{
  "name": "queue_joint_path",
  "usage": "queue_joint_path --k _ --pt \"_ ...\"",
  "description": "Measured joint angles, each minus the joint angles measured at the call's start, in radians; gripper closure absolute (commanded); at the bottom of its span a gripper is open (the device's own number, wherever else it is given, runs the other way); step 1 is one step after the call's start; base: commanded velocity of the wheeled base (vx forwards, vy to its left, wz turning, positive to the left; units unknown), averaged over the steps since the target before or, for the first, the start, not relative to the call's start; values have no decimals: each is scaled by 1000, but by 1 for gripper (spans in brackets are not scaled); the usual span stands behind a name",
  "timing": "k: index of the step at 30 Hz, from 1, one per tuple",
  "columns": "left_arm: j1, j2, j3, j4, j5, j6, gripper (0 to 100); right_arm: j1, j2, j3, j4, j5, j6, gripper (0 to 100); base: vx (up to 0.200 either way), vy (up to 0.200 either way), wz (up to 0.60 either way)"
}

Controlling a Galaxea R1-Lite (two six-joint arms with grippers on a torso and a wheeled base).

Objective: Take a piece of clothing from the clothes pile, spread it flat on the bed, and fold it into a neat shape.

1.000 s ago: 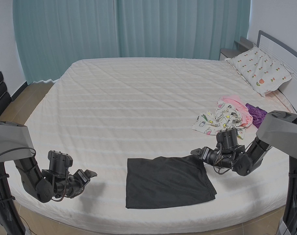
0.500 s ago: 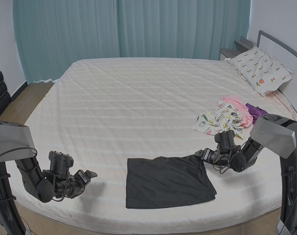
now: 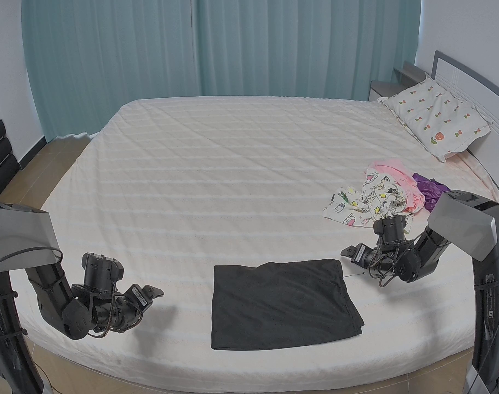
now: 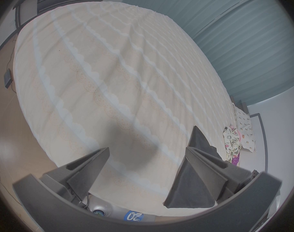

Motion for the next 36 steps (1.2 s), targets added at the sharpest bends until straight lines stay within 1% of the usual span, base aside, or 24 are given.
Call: queue_joint_path --k 4,5,11,15,17,21,22,30,36 --pt "0 0 0 0 0 0 0 -2 -12 3 -3 16 21 0 0 0 0" --pt "0 0 0 0 0 0 0 0 -16 4 -4 30 27 0 0 0 0" --pt "0 1 1 0 -1 0 0 21 -30 19 -30 152 55 0 0 0 0" --pt "0 1 0 0 -1 0 0 48 -28 27 -44 203 57 0 0 0 0" --pt "0 1 0 0 -1 0 0 58 -26 23 -46 220 55 0 0 0 0" --pt "-1 1 0 0 -1 0 0 72 -16 8 -46 229 51 0 0 0 0" --pt "-1 2 0 0 -1 0 0 73 -12 -1 -47 230 51 100 0 0 0" --pt "-1 7 -3 0 0 0 0 73 16 -42 -47 224 61 100 0 0 0" --pt "-2 7 0 -13 0 0 0 64 21 -73 -47 211 123 100 0 0 0"
